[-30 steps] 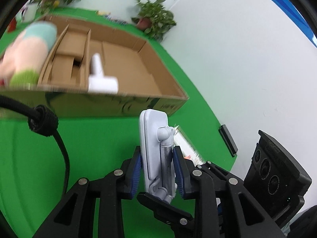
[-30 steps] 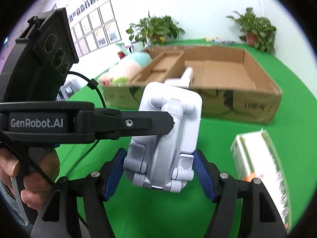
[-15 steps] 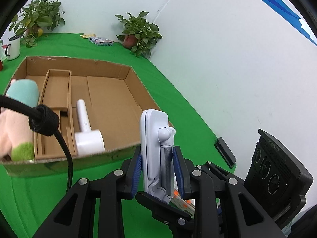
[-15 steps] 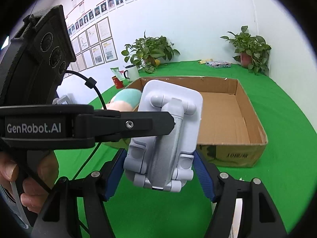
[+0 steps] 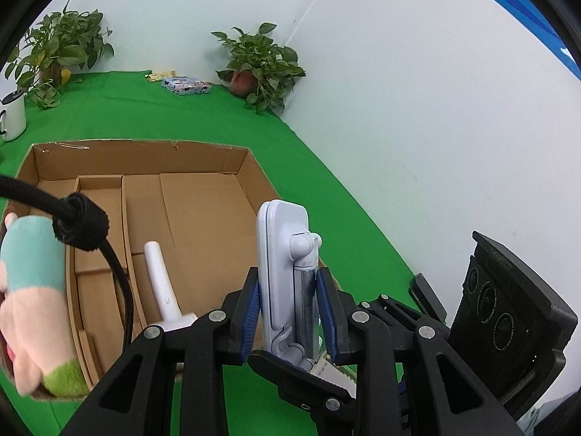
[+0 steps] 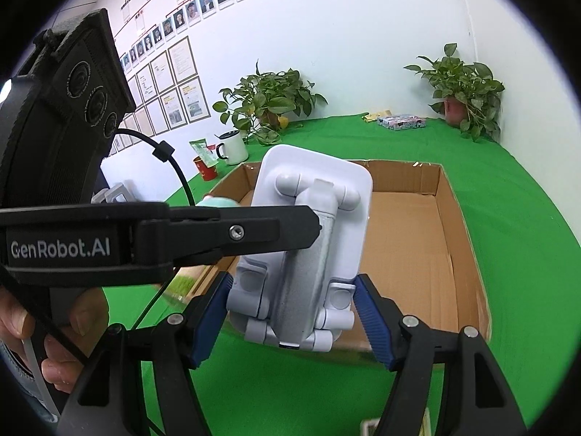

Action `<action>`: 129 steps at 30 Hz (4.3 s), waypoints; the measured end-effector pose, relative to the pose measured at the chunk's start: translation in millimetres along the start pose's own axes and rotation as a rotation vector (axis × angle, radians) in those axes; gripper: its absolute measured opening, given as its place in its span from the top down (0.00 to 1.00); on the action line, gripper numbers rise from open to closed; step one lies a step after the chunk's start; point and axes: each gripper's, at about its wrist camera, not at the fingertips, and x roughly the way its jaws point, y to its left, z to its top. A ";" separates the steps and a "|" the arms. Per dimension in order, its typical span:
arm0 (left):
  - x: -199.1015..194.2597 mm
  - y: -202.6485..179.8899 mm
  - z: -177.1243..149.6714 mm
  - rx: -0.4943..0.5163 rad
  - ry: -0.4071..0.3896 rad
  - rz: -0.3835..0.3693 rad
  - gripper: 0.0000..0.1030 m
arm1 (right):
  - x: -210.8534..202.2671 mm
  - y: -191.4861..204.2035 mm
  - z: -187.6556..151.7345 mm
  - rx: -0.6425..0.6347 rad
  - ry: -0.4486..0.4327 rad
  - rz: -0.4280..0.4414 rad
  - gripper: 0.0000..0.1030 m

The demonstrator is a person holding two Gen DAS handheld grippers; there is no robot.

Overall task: Organize objects
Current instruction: 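Lift the phone stand with both grippers and carry it over the box, then lower the phone stand next to the hair dryer and open both grippers, then move both grippers to the long white-and-green medicine box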

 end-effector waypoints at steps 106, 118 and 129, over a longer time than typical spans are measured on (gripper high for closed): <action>-57.9 -38.2 -136.6 0.092 -0.319 0.614 0.05 | -46.9 -23.1 -75.0 -0.076 -0.009 -0.338 0.01; -56.5 -25.5 -171.4 0.031 -0.216 0.462 0.05 | -68.6 -17.4 -120.5 -0.099 -0.019 -0.200 0.01; -13.4 -7.8 -210.6 -0.024 -0.046 0.281 0.06 | -83.0 -51.8 -175.3 -0.043 0.140 -0.165 0.04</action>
